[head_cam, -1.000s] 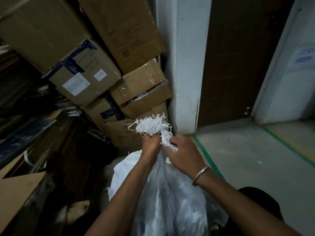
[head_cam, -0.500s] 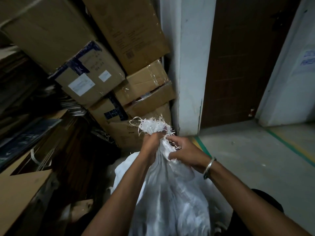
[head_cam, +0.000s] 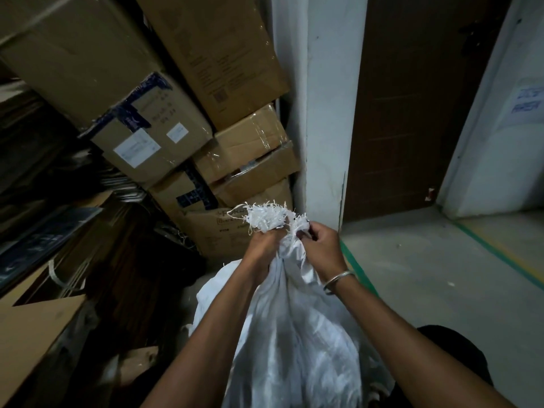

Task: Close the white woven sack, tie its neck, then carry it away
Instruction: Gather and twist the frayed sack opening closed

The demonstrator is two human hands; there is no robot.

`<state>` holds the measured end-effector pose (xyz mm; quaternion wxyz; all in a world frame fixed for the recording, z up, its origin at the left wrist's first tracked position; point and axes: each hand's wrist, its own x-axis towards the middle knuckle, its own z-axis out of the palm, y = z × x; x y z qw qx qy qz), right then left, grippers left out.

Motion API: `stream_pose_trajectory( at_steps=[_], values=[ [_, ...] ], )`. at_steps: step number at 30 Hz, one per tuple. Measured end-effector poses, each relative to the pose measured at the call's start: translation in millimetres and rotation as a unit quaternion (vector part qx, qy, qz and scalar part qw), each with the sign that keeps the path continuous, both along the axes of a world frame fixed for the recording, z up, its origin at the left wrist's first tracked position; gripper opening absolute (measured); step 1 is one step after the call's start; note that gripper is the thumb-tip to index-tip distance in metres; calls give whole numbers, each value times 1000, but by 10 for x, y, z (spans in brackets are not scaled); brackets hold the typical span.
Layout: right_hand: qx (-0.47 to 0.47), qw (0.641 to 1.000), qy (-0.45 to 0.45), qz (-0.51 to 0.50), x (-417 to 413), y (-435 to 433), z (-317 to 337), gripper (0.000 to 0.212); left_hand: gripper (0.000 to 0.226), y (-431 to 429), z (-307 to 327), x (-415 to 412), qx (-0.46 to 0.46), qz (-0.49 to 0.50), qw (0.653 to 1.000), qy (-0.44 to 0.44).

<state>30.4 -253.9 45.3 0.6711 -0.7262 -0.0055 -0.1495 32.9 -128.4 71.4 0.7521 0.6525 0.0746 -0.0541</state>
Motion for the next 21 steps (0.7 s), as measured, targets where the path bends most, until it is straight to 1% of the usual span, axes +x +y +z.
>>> stream_pose_trajectory(
  at_steps=[1,2,3,4,6,8,10,11,13,14,15,16,17,18,19,20,21],
  values=[
    [33,999,2,-23,11,80,-41,8,27,-6,18,-10,-16,-16,1000,-1],
    [61,997,6,-48,-18,161,-59,9,31,-8,22,-13,-33,-51,998,-13],
    [83,994,6,-70,-44,236,-85,16,38,-1,15,-29,-48,-96,994,-33],
    [94,992,-3,-87,-73,291,-98,26,40,9,4,-55,-44,-138,988,-57],
    [94,989,-34,-109,-63,347,-123,48,39,52,-23,-87,9,-165,982,-95],
    [94,990,-37,-99,0,352,-116,60,43,116,-2,-100,38,-177,977,-111],
    [130,990,-8,-59,57,327,3,55,44,184,61,-68,49,-189,974,-112],
    [166,986,14,-22,85,300,81,49,44,202,88,-34,51,-183,976,-110],
    [245,967,29,58,111,191,187,47,40,218,95,40,46,-131,985,-101],
    [258,963,12,74,91,91,196,48,38,217,75,85,29,-87,992,-83],
    [246,967,-15,68,64,-25,161,51,38,219,58,120,1,-44,998,-48],
    [182,982,-39,46,-6,-134,99,57,40,229,32,161,-34,-13,999,-7],
    [81,994,-64,40,-99,-206,-10,70,40,229,30,183,-66,0,997,24],
    [-33,996,-65,49,-212,-209,-177,89,42,214,27,214,-89,-2,995,34],
    [-140,986,-66,66,-284,-163,-338,107,46,177,31,233,-93,-14,995,36],
    [-225,969,-59,88,-343,-69,-465,119,47,100,47,223,-88,-30,995,27],
    [-274,955,-49,105,-358,81,-563,122,42,13,48,218,-70,-33,997,19]
  ],
)
